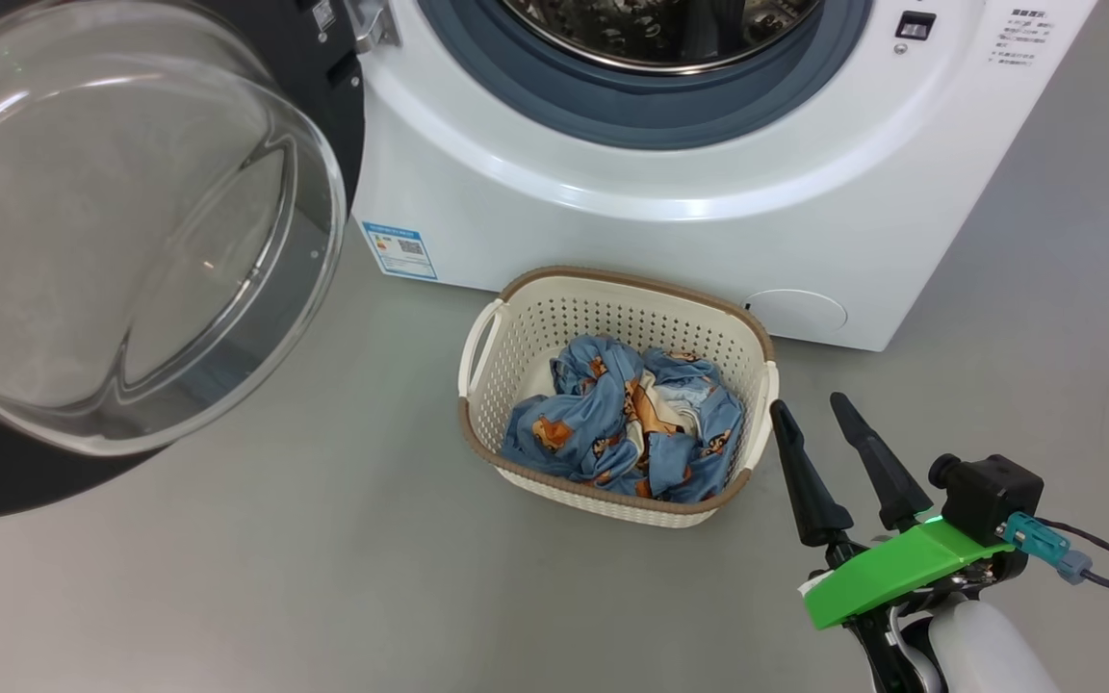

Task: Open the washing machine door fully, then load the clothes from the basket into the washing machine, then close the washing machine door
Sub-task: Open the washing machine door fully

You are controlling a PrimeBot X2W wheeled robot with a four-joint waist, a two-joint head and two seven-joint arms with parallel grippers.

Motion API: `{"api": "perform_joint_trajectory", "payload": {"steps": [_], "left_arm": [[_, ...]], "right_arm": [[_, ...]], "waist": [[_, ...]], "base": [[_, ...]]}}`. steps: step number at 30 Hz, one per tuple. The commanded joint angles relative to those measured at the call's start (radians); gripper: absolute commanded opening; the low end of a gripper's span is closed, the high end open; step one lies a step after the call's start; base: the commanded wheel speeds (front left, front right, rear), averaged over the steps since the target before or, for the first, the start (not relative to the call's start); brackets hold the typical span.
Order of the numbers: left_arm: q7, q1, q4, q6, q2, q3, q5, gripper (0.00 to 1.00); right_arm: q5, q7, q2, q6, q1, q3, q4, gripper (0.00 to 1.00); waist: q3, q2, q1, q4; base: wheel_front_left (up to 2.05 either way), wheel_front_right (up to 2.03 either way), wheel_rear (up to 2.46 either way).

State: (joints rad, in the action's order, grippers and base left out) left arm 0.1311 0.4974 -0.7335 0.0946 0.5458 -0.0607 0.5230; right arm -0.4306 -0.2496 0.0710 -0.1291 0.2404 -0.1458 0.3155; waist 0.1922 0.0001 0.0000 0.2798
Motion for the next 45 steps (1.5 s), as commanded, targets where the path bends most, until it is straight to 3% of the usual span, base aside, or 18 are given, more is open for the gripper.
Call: {"api": "perform_joint_trajectory", "payload": {"steps": [1,20,31,41,43,44,45], "left_arm": [[0.011,0.047,0.001,-0.001,0.078,0.037,-0.005,0.0],[0.089,0.128,-0.175,0.031,0.072,-0.03,0.009,0.0],[0.117,0.07,-0.127,0.034,0.05,-0.034,0.037,0.0],[0.128,-0.037,0.031,0.023,0.012,-0.027,0.049,0.0],[0.128,-0.065,0.083,0.011,0.0,-0.024,0.049,0.48],[0.129,-0.08,0.109,0.004,-0.006,-0.022,0.05,0.96],[0.129,-0.096,0.136,-0.004,-0.012,-0.02,0.051,1.0]], "right_arm": [[0.009,-0.012,-0.01,-0.002,0.023,-0.026,-0.02,1.0],[0.003,-0.012,-0.006,-0.002,0.01,-0.007,-0.02,1.0],[-0.004,-0.012,-0.004,-0.002,-0.006,0.004,-0.021,1.0],[-0.009,-0.012,0.012,-0.002,-0.021,0.009,-0.022,1.0],[-0.011,-0.012,0.016,-0.002,-0.024,0.007,-0.022,1.0],[-0.012,-0.012,0.018,-0.002,-0.026,0.007,-0.022,1.0],[-0.013,-0.012,0.021,-0.002,-0.028,0.006,-0.022,1.0]], "waist": [[-0.002,-0.0001,0.0,-0.003],[-0.031,-0.0001,0.0,-0.007],[-0.063,-0.0001,0.0,0.015],[-0.091,-0.0001,0.0,0.033],[-0.099,-0.0001,0.0,0.035],[-0.103,-0.0001,0.0,0.035],[-0.108,-0.0001,0.0,0.035]], "base": [[0.0,0.0,0.0],[0.0,0.0,0.0],[0.0,0.0,0.0],[0.0,0.0,0.0],[0.0,0.0,0.0],[0.0,0.0,0.0],[0.0,0.0,0.0]]}}
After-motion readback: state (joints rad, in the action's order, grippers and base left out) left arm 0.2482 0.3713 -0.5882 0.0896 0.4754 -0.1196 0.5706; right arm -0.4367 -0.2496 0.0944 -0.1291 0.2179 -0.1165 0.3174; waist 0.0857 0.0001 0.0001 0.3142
